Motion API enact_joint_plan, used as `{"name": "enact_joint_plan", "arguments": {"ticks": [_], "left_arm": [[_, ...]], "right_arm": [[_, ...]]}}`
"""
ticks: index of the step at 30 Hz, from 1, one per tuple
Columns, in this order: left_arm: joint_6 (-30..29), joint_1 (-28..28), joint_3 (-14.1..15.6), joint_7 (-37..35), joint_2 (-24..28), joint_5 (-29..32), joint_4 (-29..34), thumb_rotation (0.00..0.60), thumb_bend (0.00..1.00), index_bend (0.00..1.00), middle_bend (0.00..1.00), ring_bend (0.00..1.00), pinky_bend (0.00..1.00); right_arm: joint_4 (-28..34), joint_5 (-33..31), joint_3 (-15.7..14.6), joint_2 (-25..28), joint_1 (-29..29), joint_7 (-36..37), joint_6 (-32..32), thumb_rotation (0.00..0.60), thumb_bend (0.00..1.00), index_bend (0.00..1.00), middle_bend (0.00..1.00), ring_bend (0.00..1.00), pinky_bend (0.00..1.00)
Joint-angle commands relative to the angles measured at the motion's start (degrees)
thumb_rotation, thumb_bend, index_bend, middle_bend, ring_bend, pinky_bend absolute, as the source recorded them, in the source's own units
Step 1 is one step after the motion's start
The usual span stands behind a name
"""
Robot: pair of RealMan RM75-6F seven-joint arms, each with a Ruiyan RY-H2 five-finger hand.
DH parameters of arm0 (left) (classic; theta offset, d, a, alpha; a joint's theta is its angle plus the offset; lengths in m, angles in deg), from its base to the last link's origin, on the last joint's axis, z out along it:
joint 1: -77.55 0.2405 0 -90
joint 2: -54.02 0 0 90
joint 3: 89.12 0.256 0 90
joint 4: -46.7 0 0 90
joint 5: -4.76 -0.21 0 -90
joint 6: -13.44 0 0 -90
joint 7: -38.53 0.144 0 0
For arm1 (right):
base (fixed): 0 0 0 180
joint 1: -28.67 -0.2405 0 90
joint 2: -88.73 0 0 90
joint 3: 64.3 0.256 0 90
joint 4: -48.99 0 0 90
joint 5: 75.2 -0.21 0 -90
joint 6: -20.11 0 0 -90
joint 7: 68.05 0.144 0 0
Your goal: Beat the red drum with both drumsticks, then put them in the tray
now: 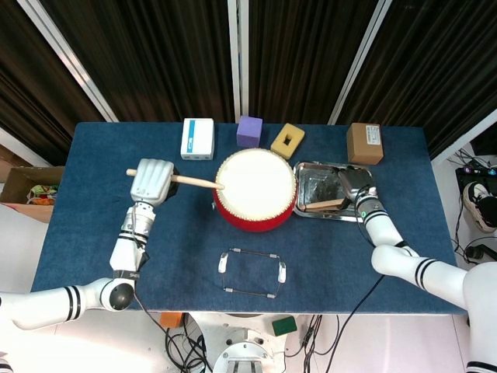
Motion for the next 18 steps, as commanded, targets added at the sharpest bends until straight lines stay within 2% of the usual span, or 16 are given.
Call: {"name": "enact_joint_plan", "arguments": {"ticks": [1, 7, 10, 13, 18], "left_arm": [[0.86, -1.00, -0.46, 1.25, -0.68, 1.38, -0.67, 0.600, 0.56, 1.00, 1.00, 1.00, 1.00], [0.50, -3.02, -1.16, 4.65, -2.52, 3.53, -1.38, 0.600, 0.57, 1.00, 1.00, 1.00, 1.00], [0.06, -3.94, -1.75, 5.91, -3.60, 4.70, -1.29, 0.600, 0.57, 1.00, 1.00, 1.00, 1.00], [-0.19, -4.98, -2.56, 7.04, -4.49, 6.03, -0.84, 0.600, 0.57, 1.00, 1.00, 1.00, 1.00], [-0.84, -6.62, -3.27, 8.57, -6.32, 7.12, -0.95, 0.600, 0.56, 0.99, 1.00, 1.00, 1.00]], "right_arm": [[9.40, 4.46, 1.05, 6.62, 1.27, 0.07, -5.04, 0.600, 0.09, 0.19, 0.28, 0.12, 0.28], [28.14, 8.31, 4.15, 21.15, 3.01, 1.24, -10.25, 0.600, 0.09, 0.19, 0.34, 0.13, 0.28], [35.08, 8.20, 5.79, 26.21, 2.59, 0.71, -11.35, 0.600, 0.09, 0.20, 0.35, 0.13, 0.28], [40.19, 6.25, 8.18, 28.79, 1.35, 1.18, -11.74, 0.600, 0.09, 0.22, 0.37, 0.14, 0.29], [44.65, 0.41, 12.09, 28.83, -2.05, 3.11, -10.93, 0.600, 0.21, 0.24, 0.39, 0.15, 0.31]]}}
